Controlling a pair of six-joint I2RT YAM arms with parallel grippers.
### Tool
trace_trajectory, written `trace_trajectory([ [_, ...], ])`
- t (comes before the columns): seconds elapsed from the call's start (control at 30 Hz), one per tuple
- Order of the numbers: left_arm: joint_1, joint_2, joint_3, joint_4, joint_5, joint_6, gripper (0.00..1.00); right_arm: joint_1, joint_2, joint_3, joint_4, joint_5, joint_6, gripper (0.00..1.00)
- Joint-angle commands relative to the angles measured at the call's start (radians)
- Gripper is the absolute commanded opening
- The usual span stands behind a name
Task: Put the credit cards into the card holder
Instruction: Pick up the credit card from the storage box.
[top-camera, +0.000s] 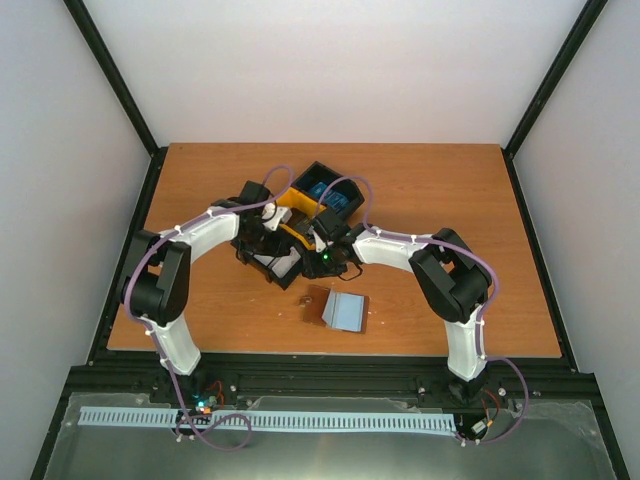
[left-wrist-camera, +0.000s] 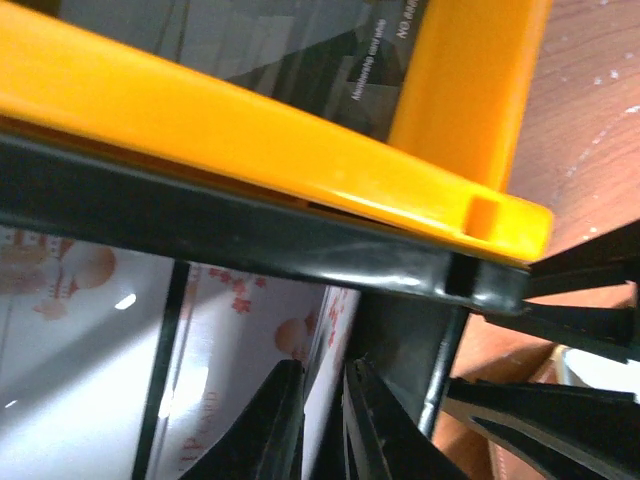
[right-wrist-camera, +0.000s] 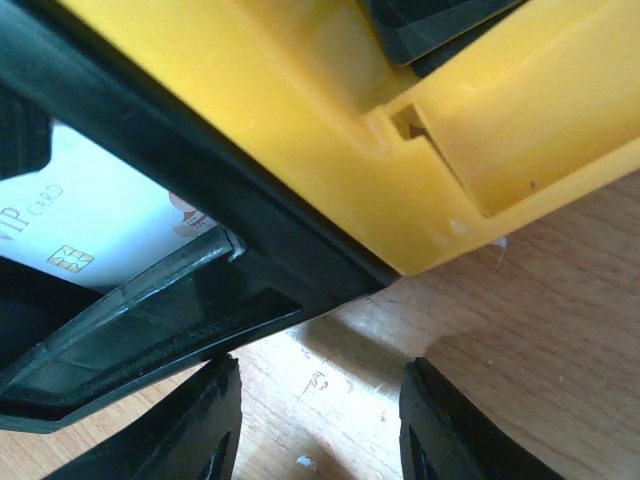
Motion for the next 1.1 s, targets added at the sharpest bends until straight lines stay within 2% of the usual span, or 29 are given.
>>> trace_trajectory([
  [0.0,-0.015,-0.027,-0.014,-0.054,0.090,-0.020,0.13,0.008,0.042,0.013,0.034,-0.008,0.020,0.44],
  [0.33,-0.015,-0.015,-0.049,-0.070,0.098,-0.041,0.13,0.008,0.042,0.006,0.042,-0.014,0.027,0.44],
  [0.47,-0.015,-0.022,-0.063,-0.074,0.089,-0.051,0.17,0.008,0.042,0.004,0.045,-0.016,0.028,0.44],
  [0.8,-0.015,-0.008,-0.039,-0.136,0.102,-0.116,0.19,0.008,0.044,0.009,0.042,-0.017,0.015,0.44],
  [0.93,-0.015,-0.004,-0.018,-0.132,0.065,-0.098,0.16,0.008,0.045,0.010,0.042,-0.017,0.013,0.44],
  [1.07,-0.015,-0.001,0.006,-0.132,0.003,-0.063,0.08,0.008,0.042,0.010,0.039,-0.013,0.010,0.44],
])
